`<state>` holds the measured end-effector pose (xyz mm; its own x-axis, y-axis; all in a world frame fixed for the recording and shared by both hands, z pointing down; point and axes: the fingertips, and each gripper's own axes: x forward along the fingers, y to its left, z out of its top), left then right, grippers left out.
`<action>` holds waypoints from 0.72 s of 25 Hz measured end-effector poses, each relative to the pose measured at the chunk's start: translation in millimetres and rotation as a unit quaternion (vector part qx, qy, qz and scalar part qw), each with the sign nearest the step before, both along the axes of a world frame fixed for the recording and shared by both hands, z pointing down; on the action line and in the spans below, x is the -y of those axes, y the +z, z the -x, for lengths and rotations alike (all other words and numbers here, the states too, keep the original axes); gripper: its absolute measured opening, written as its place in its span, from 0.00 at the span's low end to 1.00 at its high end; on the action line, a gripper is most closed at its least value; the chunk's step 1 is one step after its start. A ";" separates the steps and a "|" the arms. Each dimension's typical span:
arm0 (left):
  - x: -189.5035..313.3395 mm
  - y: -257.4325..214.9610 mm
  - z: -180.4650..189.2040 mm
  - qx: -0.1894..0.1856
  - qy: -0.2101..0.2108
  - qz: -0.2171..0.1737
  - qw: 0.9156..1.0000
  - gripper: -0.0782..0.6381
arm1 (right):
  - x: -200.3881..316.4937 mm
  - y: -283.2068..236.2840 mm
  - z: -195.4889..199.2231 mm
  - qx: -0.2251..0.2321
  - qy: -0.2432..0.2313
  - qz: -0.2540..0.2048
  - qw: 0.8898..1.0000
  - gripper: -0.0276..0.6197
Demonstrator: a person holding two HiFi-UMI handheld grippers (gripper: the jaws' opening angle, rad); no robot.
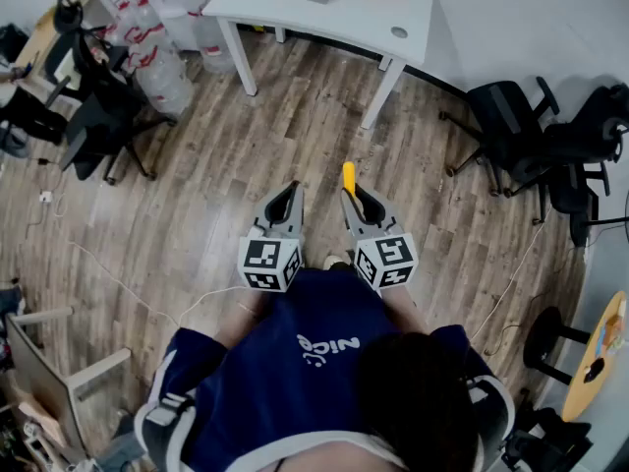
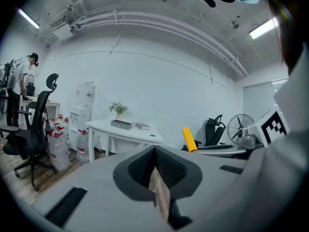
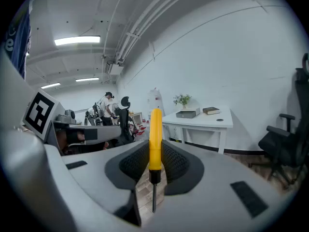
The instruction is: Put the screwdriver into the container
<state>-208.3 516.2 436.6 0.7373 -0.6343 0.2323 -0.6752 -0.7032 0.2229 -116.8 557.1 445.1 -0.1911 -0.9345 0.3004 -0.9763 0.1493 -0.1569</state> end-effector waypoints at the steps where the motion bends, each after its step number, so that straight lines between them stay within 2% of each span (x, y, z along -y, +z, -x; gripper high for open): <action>1: 1.1 0.7 2.0 0.001 0.001 0.001 1.000 0.13 | 1.1 -0.1 2.1 0.000 0.000 0.001 1.000 0.19; 6: 12.3 1.2 6.1 0.003 0.008 -0.002 1.000 0.13 | 10.9 0.6 9.2 0.011 -0.004 0.004 1.000 0.19; 12: 28.7 12.6 17.1 0.008 0.031 -0.007 0.999 0.13 | 22.4 10.1 9.3 0.021 0.041 0.000 0.999 0.19; 18: 50.5 24.9 22.3 0.019 0.037 0.004 0.999 0.13 | 39.0 19.1 6.5 0.032 0.060 0.005 0.998 0.19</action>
